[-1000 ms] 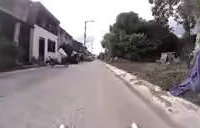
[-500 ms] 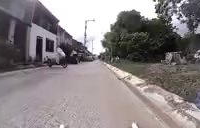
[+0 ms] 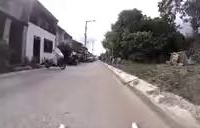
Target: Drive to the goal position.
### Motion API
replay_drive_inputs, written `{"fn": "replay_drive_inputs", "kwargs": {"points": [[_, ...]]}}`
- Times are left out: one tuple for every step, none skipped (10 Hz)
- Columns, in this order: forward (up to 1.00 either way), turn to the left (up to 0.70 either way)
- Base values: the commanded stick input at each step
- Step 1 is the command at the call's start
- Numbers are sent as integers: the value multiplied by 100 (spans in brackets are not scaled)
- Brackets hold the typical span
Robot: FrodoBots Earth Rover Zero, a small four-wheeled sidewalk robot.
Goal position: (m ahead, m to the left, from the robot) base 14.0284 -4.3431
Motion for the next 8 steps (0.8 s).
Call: {"fn": "replay_drive_inputs", "kwargs": {"points": [[100, 1], [100, 1], [100, 1], [100, 1], [100, 1], [100, 1], [100, 1], [100, 1]]}}
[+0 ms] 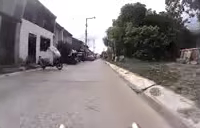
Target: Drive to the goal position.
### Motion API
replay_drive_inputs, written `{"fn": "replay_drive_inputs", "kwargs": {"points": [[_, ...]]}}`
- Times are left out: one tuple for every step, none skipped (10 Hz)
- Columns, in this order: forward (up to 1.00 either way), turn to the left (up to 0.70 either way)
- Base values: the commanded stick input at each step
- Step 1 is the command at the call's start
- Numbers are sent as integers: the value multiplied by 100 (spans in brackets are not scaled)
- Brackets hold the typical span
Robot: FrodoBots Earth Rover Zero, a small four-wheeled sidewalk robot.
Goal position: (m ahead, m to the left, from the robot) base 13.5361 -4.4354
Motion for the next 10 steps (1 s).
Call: {"fn": "replay_drive_inputs", "kwargs": {"points": [[100, 1], [100, 1], [100, 1], [100, 1], [100, 1], [100, 1], [100, 1], [100, 1], [100, 1], [100, 1]]}}
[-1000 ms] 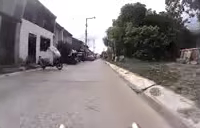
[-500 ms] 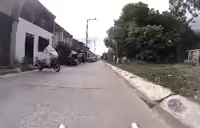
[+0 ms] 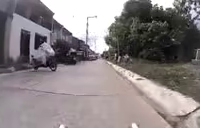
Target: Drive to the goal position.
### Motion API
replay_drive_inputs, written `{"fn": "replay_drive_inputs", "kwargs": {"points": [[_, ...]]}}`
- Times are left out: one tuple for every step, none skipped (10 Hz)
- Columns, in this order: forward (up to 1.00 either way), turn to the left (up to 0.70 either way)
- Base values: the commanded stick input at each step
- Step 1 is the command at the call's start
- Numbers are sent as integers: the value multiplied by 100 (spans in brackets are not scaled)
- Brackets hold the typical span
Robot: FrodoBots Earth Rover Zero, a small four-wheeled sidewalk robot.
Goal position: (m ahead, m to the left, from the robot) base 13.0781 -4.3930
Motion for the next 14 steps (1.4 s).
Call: {"fn": "replay_drive_inputs", "kwargs": {"points": [[100, 1], [100, 1], [100, 1], [100, 1], [100, 1], [100, 1], [100, 1], [100, 1], [100, 1], [100, 1], [100, 1], [100, 1], [100, 1], [100, 1]]}}
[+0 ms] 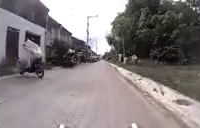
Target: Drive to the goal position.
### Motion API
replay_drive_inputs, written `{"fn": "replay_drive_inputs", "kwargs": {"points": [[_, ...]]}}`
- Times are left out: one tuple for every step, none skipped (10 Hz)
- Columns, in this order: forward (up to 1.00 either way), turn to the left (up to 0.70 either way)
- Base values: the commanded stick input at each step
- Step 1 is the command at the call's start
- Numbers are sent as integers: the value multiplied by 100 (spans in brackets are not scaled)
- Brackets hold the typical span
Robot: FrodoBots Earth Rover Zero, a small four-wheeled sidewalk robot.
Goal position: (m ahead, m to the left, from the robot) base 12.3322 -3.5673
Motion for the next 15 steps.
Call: {"fn": "replay_drive_inputs", "kwargs": {"points": [[100, 1], [100, 1], [100, 1], [100, 1], [100, 1], [100, 1], [100, 1], [100, 1], [100, 1], [100, 1], [93, 1], [78, 1], [7, 0], [0, 0], [0, 0]]}}
